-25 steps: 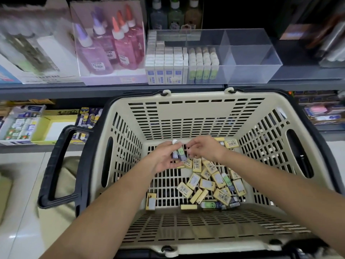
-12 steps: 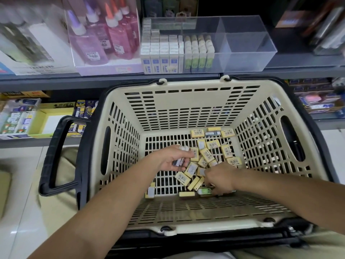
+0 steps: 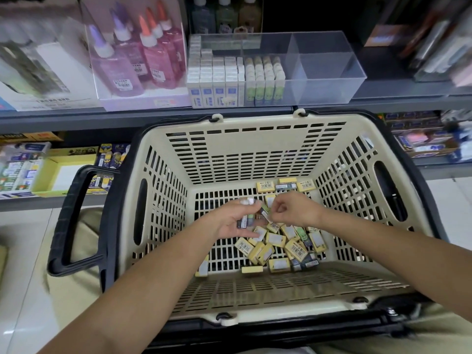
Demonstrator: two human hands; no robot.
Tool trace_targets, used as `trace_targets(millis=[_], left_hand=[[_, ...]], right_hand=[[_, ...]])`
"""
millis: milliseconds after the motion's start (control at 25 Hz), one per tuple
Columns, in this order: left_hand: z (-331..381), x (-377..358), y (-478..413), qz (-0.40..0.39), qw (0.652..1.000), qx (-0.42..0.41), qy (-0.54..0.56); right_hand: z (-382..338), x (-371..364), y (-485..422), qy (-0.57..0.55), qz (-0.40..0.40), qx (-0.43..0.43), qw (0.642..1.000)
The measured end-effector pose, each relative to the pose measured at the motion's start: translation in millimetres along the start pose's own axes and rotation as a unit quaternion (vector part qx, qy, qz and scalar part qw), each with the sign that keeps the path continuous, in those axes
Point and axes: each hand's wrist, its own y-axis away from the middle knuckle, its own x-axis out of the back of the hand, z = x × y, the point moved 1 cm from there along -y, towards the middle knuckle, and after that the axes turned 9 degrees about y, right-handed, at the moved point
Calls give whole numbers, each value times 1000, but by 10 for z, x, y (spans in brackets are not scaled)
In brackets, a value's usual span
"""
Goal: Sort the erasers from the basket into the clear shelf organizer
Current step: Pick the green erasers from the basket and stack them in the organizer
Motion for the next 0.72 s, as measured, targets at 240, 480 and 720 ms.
trace_targets(millis=[240,480,720], left_hand=[[63,-77,-15,-34,995,-29,84],[54,-9,-53,11,999,-29,40],[33,34,-102,5,1000,-31,2]], right_hand=[[289,279,-28,58,-8,-78,995],[481,-138,-6,355,-123,-104,921],[483,-111,-15,310,-146,-81,936]])
